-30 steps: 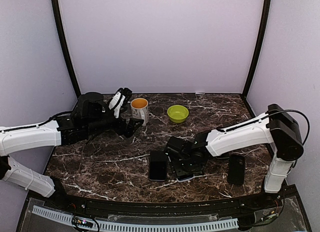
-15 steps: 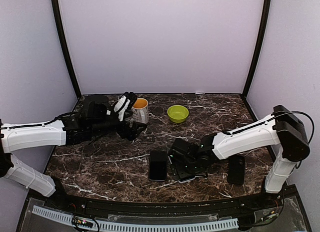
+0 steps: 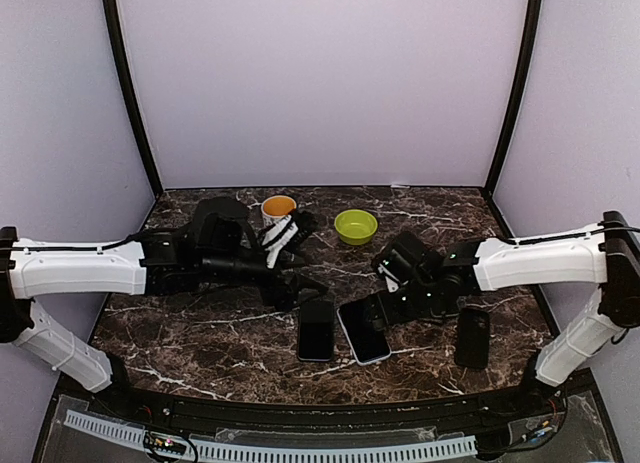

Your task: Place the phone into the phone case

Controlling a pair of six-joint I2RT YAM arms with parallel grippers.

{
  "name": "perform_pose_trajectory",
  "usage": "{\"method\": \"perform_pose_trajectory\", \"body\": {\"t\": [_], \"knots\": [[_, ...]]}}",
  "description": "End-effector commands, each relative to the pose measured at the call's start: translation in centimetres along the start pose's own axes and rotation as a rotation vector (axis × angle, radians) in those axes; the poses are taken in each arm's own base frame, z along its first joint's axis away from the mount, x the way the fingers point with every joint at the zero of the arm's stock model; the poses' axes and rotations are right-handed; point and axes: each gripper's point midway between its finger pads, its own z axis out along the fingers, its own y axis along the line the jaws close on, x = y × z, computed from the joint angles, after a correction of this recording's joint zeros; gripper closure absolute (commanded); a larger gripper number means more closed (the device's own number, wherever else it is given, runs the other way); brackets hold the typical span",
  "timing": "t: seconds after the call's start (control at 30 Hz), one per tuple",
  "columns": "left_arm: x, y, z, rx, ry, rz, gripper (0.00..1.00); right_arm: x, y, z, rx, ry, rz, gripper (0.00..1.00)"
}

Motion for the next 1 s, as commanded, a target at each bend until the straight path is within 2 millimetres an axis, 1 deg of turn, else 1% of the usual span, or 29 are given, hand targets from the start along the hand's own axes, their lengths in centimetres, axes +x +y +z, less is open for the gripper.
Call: {"method": "perform_pose_trajectory", "body": {"t": [0.0, 0.03, 0.07, 0.1, 0.13, 0.17, 0.2, 0.23, 0.27, 0.3, 0.33, 0.37, 0.4, 0.43, 0.47, 0.5, 0.53, 0.57, 0.6, 0.63, 0.7, 0.8, 0.87, 0.97], "knots": [[4.0, -4.7, 2.7, 0.174, 0.182, -0.109, 0.26, -1.4, -0.1, -0.7, -0.166, -0.035, 0.01, 0.31], [5.6, -4.7, 3.9, 0.177, 0.236, -0.14, 0.27, -1.4, -0.3, -0.5, -0.18, -0.033, 0.014, 0.35], [5.7, -4.8, 4.3, 0.181, 0.266, -0.179, 0.3, -1.3, -0.5, -0.1, -0.192, -0.026, 0.015, 0.4], [7.4, -4.8, 5.6, 0.181, 0.328, -0.201, 0.32, -1.2, -0.6, 0.2, -0.2, -0.02, 0.017, 0.43], [7.2, -4.7, 6.1, 0.171, 0.351, -0.212, 0.37, -1.1, -0.9, 0.5, -0.203, -0.012, 0.017, 0.46], [8.7, -4.7, 7.2, 0.163, 0.403, -0.219, 0.4, -1.0, -1.0, 0.8, -0.21, -0.006, 0.018, 0.49], [8.6, -4.5, 7.8, 0.141, 0.413, -0.214, 0.44, -0.8, -1.0, 1.1, -0.216, -0.004, 0.015, 0.52], [9.6, -4.4, 8.7, 0.132, 0.442, -0.214, 0.46, -0.7, -1.1, 1.3, -0.218, -0.004, 0.017, 0.55], [9.1, -4.2, 9.3, 0.119, 0.428, -0.216, 0.52, -0.3, -1.3, 1.5, -0.22, 0.0, 0.018, 0.59], [9.8, -4.0, 10.1, 0.112, 0.447, -0.225, 0.55, 0.1, -1.3, 1.8, -0.227, 0.009, 0.017, 0.61], [9.2, -3.9, 10.6, 0.11, 0.436, -0.232, 0.6, 0.5, -1.3, 2.0, -0.235, 0.019, 0.016, 0.62], [9.8, -3.8, 11.2, 0.105, 0.452, -0.244, 0.65, 1.1, -1.3, 2.1, -0.244, 0.032, 0.018, 0.63], [9.6, -3.7, 11.5, 0.1, 0.446, -0.245, 0.67, 1.6, -1.5, 2.3, -0.247, 0.044, 0.024, 0.64], [10.3, -3.6, 11.8, 0.092, 0.462, -0.25, 0.7, 2.1, -1.7, 2.5, -0.244, 0.053, 0.029, 0.65], [10.7, -3.2, 11.9, 0.072, 0.474, -0.248, 0.72, 2.5, -1.9, 2.7, -0.242, 0.06, 0.033, 0.67], [11.6, -3.0, 12.1, 0.061, 0.498, -0.245, 0.75, 2.8, -2.0, 2.8, -0.242, 0.066, 0.036, 0.69], [12.2, -2.8, 12.1, 0.043, 0.521, -0.242, 0.77, 3.1, -2.1, 2.9, -0.241, 0.07, 0.039, 0.73], [12.9, -2.6, 12.2, 0.037, 0.543, -0.234, 0.82, 3.3, -2.1, 3.0, -0.24, 0.074, 0.038, 0.77], [13.8, -2.6, 12.1, 0.032, 0.575, -0.234, 0.85, 3.4, -2.2, 3.1, -0.238, 0.078, 0.04, 0.8], [14.2, -2.5, 12.0, 0.03, 0.592, -0.229, 0.89, 3.7, -2.2, 3.3, -0.24, 0.087, 0.041, 0.82], [14.7, -2.6, 11.9, 0.032, 0.606, -0.226, 0.92, 4.1, -2.0, 3.5, -0.255, 0.095, 0.041, 0.84], [14.9, -2.5, 11.5, 0.028, 0.603, -0.222, 0.93, 4.7, -1.8, 3.8, -0.264, 0.11, 0.047, 0.89], [15.5, -2.5, 11.4, 0.024, 0.612, -0.219, 0.93, 5.2, -2.0, 4.1, -0.252, 0.122, 0.057, 0.91], [16.5, -2.3, 11.6, 0.014, 0.633, -0.218, 0.93, 6.4, -2.1, 4.9, -0.225, 0.157, 0.068, 0.92]]}}
